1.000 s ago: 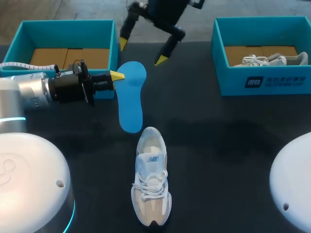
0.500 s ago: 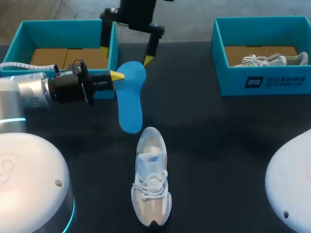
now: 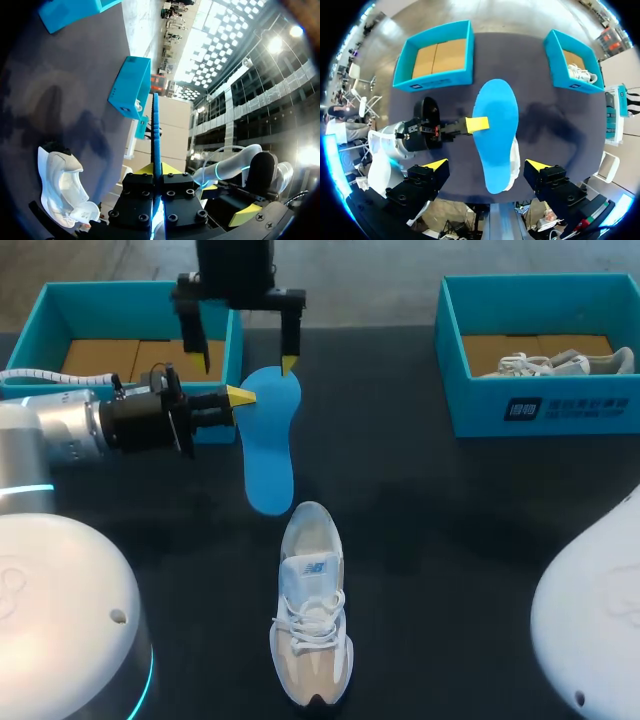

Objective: Take the shoe out of the shoebox, open the shoe tongue, remove and reinsert the insole, then place the shoe into the shoebox

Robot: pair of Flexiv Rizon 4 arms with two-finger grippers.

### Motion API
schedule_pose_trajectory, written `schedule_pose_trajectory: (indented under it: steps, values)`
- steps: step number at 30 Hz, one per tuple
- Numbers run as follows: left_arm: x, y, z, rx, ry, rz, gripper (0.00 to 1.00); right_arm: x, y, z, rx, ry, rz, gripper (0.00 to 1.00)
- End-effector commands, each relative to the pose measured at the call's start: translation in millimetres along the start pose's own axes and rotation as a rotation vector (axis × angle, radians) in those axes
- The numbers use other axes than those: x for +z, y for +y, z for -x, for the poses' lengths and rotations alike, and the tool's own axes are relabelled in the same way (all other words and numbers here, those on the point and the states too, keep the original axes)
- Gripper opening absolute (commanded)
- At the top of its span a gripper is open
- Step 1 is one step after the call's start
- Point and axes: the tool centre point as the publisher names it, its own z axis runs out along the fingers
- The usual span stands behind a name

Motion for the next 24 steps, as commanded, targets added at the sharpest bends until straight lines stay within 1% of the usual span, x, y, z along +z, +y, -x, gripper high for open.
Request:
schedule_pose_trajectory:
  steps: [1,5,9,11,13,14,16,18,23,24]
  values:
    - [-0.5,0.9,-0.8,0.000,-0.004,-0.001,0.00,-2.2,-2.9,-0.4,-0.009,-0.005,0.018,1.00]
    - [-0.5,0.9,-0.8,0.000,-0.004,-0.001,0.00,-2.8,-3.2,2.8,-0.020,0.045,0.024,1.00]
    - [-0.5,0.9,-0.8,0.000,-0.004,-0.001,0.00,-5.5,-3.9,8.5,-0.033,0.128,0.040,1.00]
    - [-0.5,0.9,-0.8,0.000,-0.004,-0.001,0.00,-6.4,-4.1,12.9,-0.038,0.183,0.044,1.00]
    - [-0.5,0.9,-0.8,0.000,-0.004,-0.001,0.00,-5.6,-4.2,18.9,-0.041,0.265,0.050,1.00]
    - [-0.5,0.9,-0.8,0.000,-0.004,-0.001,0.00,-5.0,-4.2,21.9,-0.037,0.289,0.047,1.00]
    - [-0.5,0.9,-0.8,0.000,-0.004,-0.001,0.00,-2.9,-4.0,28.7,-0.036,0.382,0.045,1.00]
    - [-0.5,0.9,-0.8,0.000,-0.004,-0.001,0.00,-1.4,-4.2,35.5,-0.023,0.442,0.036,1.00]
    - [-0.5,0.9,-0.8,0.000,-0.004,-0.001,0.00,-1.2,-4.5,47.6,-0.022,0.564,0.027,1.00]
    - [-0.5,0.9,-0.8,0.000,-0.004,-0.001,0.00,-1.5,-4.3,49.5,-0.015,0.574,0.019,1.00]
